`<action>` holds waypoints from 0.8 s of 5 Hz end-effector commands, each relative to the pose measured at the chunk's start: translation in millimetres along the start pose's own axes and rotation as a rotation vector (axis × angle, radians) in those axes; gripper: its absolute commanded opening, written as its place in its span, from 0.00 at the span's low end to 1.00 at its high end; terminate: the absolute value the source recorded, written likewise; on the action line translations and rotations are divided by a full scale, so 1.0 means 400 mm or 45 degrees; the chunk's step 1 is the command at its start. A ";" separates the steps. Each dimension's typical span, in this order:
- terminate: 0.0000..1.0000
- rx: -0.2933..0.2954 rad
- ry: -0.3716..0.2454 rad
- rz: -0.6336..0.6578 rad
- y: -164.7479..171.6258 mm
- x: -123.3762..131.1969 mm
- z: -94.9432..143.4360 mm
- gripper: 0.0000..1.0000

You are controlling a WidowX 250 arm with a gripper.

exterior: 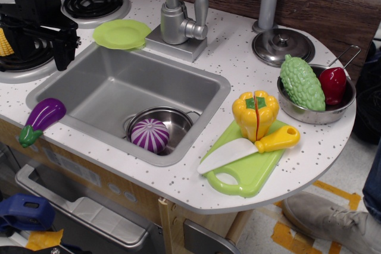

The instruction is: Put eggplant on plate

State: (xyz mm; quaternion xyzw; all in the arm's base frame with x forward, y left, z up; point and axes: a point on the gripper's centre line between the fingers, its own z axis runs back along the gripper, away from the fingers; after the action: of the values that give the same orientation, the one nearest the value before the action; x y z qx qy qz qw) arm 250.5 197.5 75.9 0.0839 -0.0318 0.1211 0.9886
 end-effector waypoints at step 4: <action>0.00 0.038 -0.056 -0.112 0.009 -0.034 -0.058 1.00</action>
State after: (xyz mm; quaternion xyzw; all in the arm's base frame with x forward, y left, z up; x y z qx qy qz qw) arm 231.7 198.4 37.7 0.0982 -0.0325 0.0646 0.9925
